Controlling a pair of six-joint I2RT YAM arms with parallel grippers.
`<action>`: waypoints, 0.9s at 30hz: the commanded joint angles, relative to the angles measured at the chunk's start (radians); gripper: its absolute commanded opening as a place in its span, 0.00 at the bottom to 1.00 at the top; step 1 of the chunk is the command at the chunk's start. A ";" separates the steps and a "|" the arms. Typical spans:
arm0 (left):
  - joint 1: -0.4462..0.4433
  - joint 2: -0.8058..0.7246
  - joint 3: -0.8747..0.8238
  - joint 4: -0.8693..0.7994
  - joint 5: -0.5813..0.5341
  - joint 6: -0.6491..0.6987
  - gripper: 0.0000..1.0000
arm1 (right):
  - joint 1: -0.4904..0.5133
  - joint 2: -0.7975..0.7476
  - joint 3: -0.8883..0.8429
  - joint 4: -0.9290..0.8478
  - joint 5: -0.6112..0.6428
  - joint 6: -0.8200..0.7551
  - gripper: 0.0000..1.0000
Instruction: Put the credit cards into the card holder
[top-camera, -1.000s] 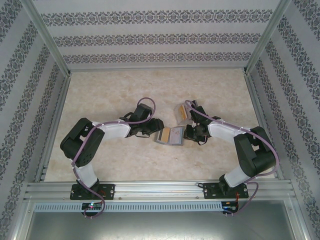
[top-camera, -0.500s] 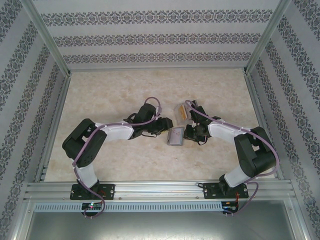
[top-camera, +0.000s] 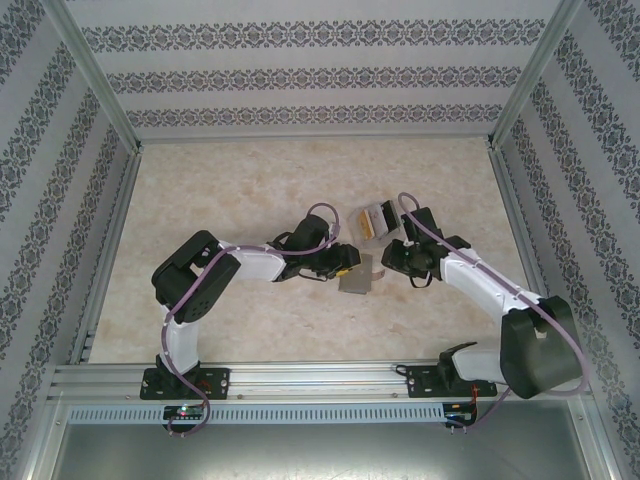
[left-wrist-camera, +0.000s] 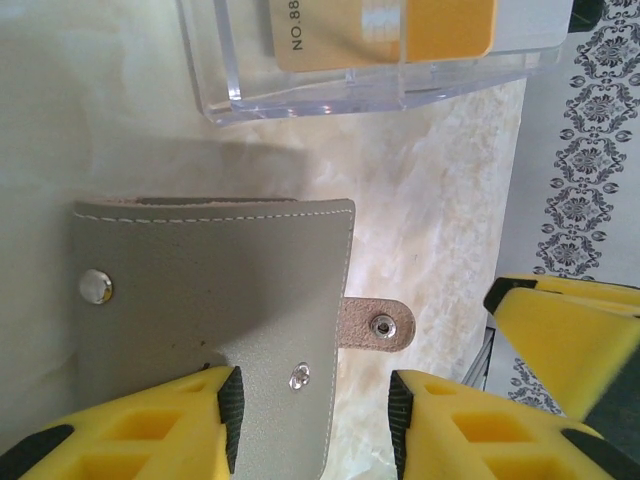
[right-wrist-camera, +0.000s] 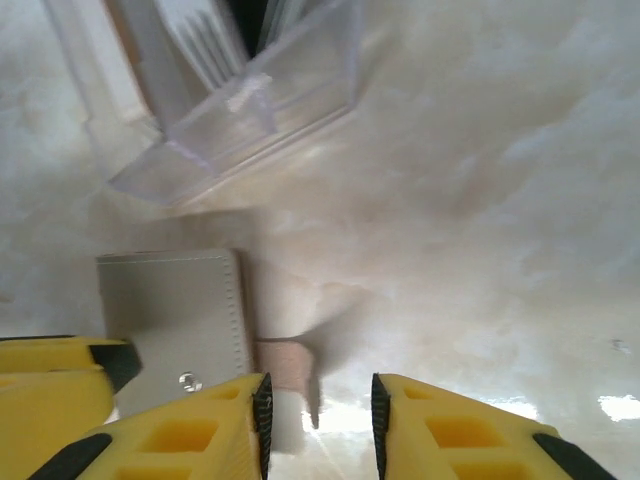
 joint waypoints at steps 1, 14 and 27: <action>-0.014 -0.005 0.020 -0.016 0.000 0.006 0.45 | -0.005 0.031 -0.006 -0.020 -0.049 -0.019 0.34; -0.014 -0.005 0.018 -0.014 -0.002 0.005 0.45 | 0.055 0.096 0.004 0.011 -0.042 0.005 0.25; -0.014 0.003 0.024 -0.010 0.005 0.003 0.45 | 0.043 0.094 -0.009 0.024 -0.068 -0.002 0.18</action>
